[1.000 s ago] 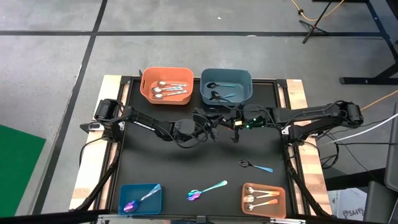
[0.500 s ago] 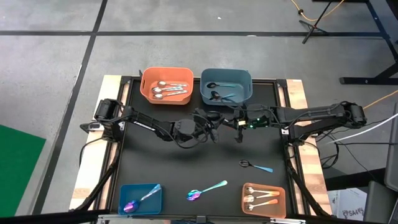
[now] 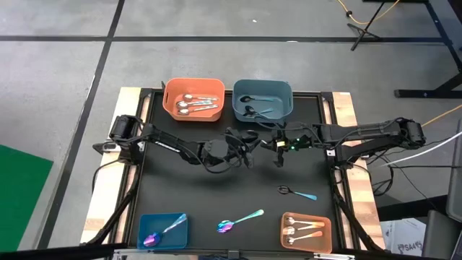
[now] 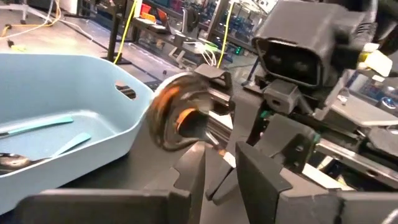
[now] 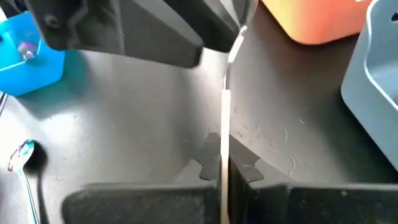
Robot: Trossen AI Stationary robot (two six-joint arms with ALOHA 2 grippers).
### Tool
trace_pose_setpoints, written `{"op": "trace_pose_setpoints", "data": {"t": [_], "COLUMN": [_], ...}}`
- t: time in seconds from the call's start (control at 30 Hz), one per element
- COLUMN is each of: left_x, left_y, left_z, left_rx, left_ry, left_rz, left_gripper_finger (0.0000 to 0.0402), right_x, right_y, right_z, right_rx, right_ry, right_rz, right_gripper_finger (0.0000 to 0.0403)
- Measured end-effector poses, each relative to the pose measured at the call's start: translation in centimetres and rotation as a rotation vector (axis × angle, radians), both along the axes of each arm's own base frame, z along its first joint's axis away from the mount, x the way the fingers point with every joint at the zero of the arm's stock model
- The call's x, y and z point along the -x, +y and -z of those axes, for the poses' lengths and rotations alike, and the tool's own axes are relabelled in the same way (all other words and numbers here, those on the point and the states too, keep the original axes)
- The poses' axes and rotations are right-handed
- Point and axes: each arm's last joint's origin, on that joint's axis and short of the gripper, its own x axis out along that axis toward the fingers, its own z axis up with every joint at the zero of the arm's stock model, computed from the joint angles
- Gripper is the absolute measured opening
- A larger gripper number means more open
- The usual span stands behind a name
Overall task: Sort silverware by color (type)
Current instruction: Put the orange spoon into the bottom orange bin
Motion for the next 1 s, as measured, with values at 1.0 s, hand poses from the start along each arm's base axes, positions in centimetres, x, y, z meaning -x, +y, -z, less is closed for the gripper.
{"op": "trace_pose_setpoints", "data": {"t": [1.0], "left_x": [0.5], "left_y": [-2.7], "left_z": [1.6], "left_rx": [-0.022], "left_ry": [0.183], "left_rz": [0.124], "left_gripper_finger": [0.0082], "right_x": [3.1], "right_y": [0.1], "right_z": [-2.8], "right_rx": [-0.011], "right_ry": [-0.095], "right_rz": [0.007], "right_gripper_finger": [0.0000]}}
